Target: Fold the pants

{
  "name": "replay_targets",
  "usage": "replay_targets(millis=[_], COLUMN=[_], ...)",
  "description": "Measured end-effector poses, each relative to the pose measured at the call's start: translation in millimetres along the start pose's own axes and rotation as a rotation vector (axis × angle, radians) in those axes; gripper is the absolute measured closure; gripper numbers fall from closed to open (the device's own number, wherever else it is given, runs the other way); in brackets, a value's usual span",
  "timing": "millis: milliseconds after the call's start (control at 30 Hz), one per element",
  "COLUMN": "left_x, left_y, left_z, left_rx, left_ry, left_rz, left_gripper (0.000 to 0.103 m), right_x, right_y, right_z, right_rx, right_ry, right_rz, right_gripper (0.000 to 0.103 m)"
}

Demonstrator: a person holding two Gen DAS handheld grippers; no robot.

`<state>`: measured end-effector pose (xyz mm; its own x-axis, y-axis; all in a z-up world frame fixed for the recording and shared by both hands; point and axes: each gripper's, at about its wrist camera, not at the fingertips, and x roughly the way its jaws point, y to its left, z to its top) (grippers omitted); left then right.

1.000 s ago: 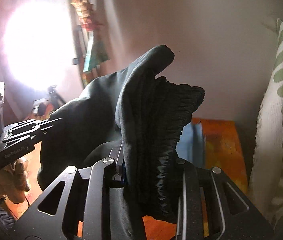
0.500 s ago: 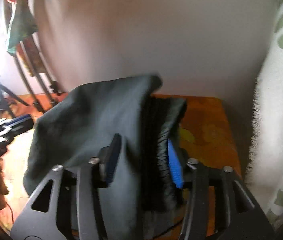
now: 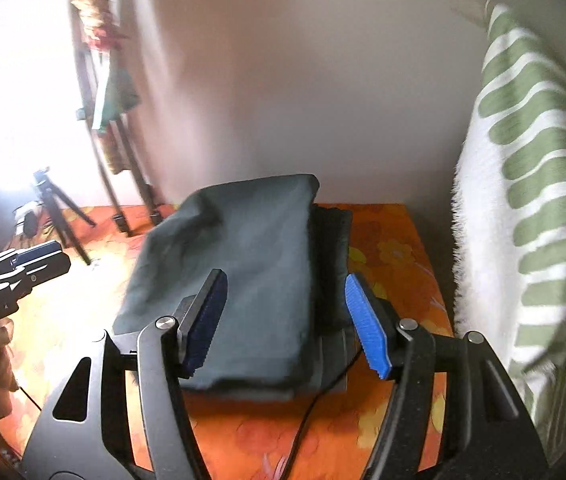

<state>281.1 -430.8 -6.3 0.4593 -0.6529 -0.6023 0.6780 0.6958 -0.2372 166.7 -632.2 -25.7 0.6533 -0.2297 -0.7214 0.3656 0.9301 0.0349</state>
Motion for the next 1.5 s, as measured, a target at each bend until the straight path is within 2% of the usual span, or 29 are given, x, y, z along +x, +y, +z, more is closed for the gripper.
replay_targets(millis=[67,233,367,467,633,667,700,767,900,1100,1500], left_x=[-17,-62,-90,-108,-129,-132,-134,-136,-133,-130,-138], left_y=[-4,-22,-33,-40,-46,-47,-47,-46,-42,-40,-32], left_z=[-6,-29,-49,-65,-89,-94,-98,-106,-116,-124,-129], left_rx=[0.0,0.036,0.053,0.069,0.092,0.094,0.095,0.092,0.067,0.083,0.076], left_ry=[-0.011,-0.032,-0.046,-0.058,-0.075,-0.076,-0.075,-0.071,-0.05,-0.04,-0.051], left_rz=[0.001,0.001,-0.012,-0.014,-0.018,-0.019,-0.018,-0.014,0.002,0.058,0.109], left_gripper=[0.046,0.037,0.03,0.029,0.026,0.026,0.026,0.026,0.025,0.025,0.02], right_x=[-25,-72,-111,-133,-157,-161,-165,-169,-171,-171,-167], right_y=[9,26,39,50,66,70,74,79,86,87,87], right_z=[-8,-29,-49,-65,-90,-95,-100,-108,-118,-124,-130], right_rx=[-0.009,-0.014,-0.009,-0.017,-0.01,-0.008,-0.007,-0.002,0.014,0.015,0.019], right_ry=[-0.016,-0.04,-0.076,-0.102,-0.113,-0.12,-0.131,-0.158,-0.149,-0.17,-0.161], right_rz=[-0.015,-0.042,-0.074,-0.096,-0.102,-0.11,-0.118,-0.122,-0.114,-0.132,-0.133], right_gripper=[0.032,0.031,0.022,0.017,0.016,0.013,0.008,0.004,0.003,0.0,0.0])
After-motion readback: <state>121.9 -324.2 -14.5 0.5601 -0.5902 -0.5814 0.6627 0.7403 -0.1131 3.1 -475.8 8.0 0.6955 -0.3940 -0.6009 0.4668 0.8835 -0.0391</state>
